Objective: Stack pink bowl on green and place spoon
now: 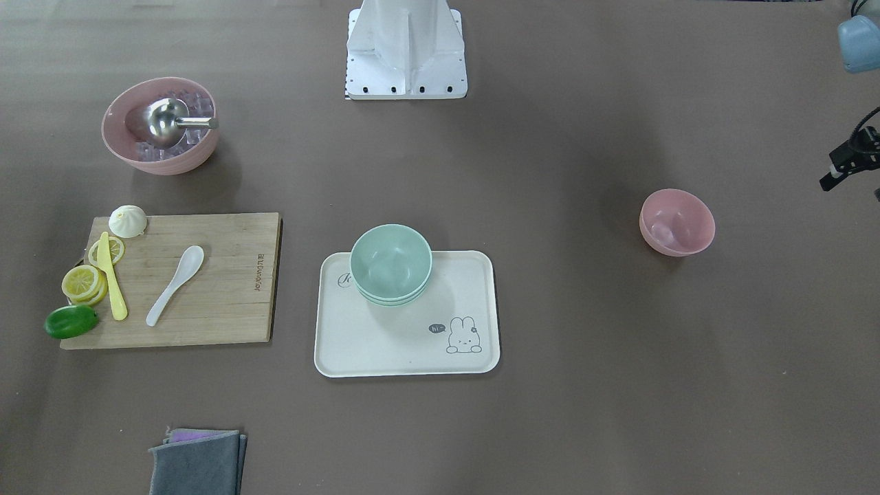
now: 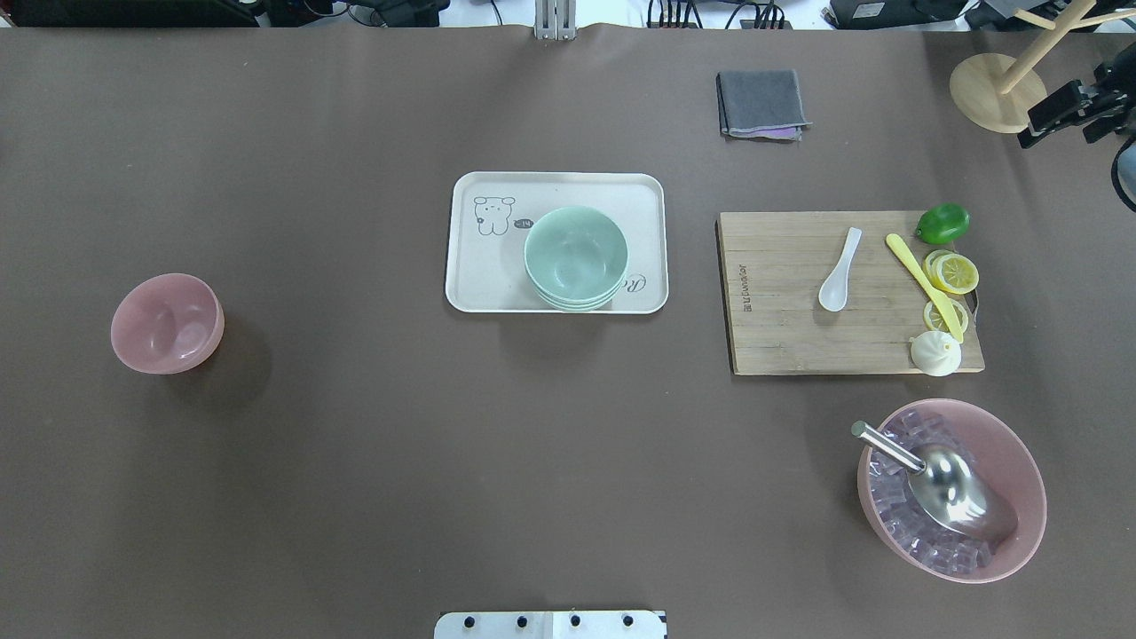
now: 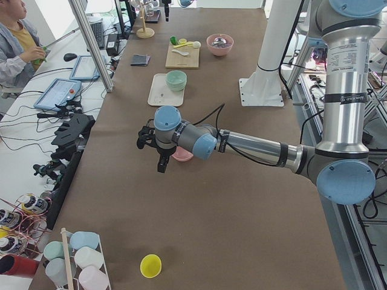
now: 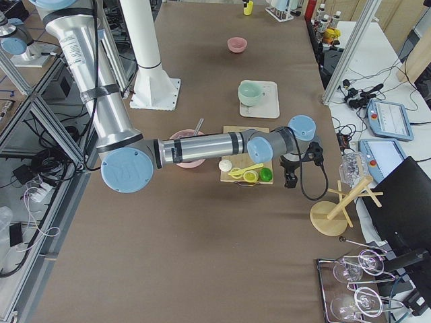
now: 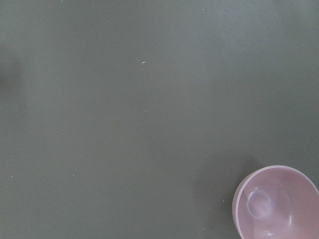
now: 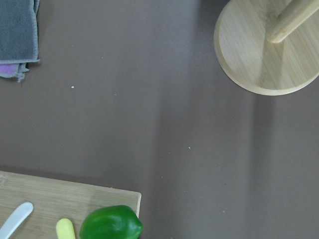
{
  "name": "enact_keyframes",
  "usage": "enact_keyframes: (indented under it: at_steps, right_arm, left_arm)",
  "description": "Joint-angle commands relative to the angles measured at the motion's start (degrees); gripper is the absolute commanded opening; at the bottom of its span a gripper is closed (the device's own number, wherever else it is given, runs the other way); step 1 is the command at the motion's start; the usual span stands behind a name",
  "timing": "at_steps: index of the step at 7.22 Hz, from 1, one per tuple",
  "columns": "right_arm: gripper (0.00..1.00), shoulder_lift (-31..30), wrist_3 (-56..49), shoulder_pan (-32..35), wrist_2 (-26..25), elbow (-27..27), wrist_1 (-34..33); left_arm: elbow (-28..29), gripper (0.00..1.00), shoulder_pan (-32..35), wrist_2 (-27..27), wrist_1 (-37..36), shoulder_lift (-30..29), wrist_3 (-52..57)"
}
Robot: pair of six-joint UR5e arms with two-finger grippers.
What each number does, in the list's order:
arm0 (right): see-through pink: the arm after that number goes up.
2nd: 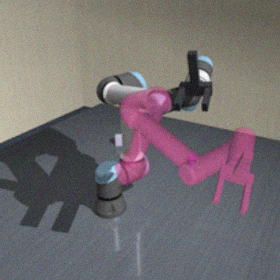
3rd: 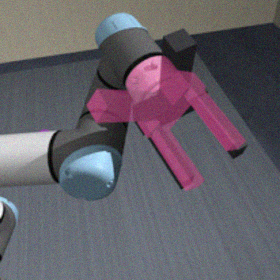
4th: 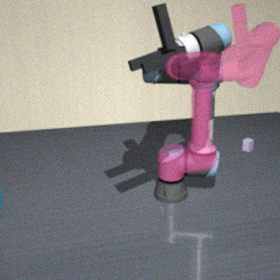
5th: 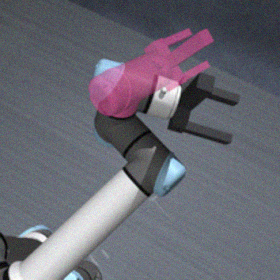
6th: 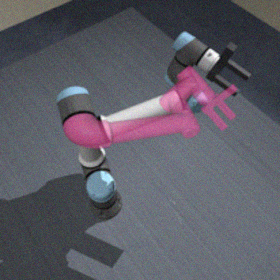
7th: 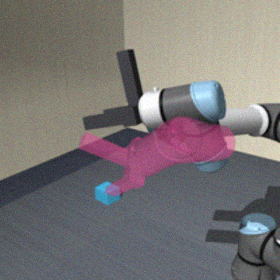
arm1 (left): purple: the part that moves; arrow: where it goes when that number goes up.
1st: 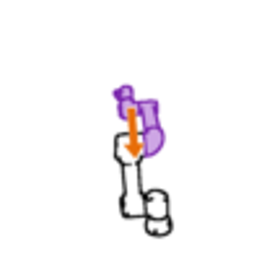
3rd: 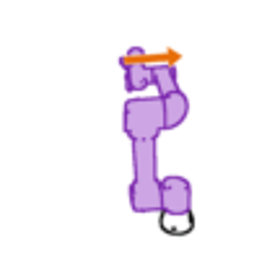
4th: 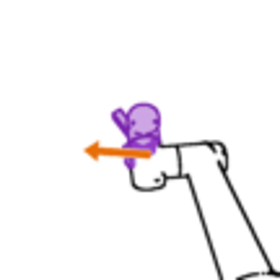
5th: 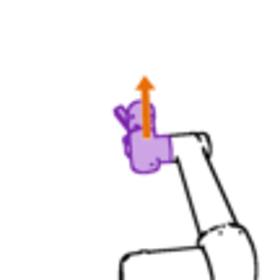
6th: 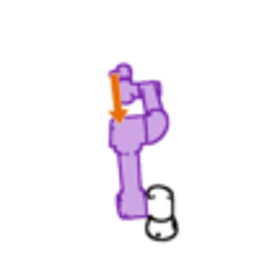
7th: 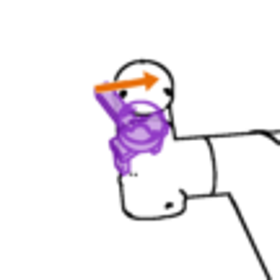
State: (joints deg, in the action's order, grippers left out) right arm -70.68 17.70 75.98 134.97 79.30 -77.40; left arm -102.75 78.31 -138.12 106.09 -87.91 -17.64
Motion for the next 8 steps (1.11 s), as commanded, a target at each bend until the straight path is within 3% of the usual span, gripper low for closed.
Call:
enact_keyframes:
  at_steps: [1,5,8]
  right_arm:
    - [1.00,0.02,6.42,-2.75,0.12,1.90,0.05]
    - [1.00,1.59,26.64,-12.41,-2.85,4.63,6.54]
    - [1.00,3.18,33.79,-16.74,-6.03,6.03,7.87]
  left_arm:
    - [-0.25,0.98,-5.67,0.30,2.34,-0.68,-5.62]
    - [5.27,0.92,-15.80,1.18,8.94,-1.56,-10.39]
    - [10.97,0.89,-21.69,4.60,9.31,-5.59,-13.90]
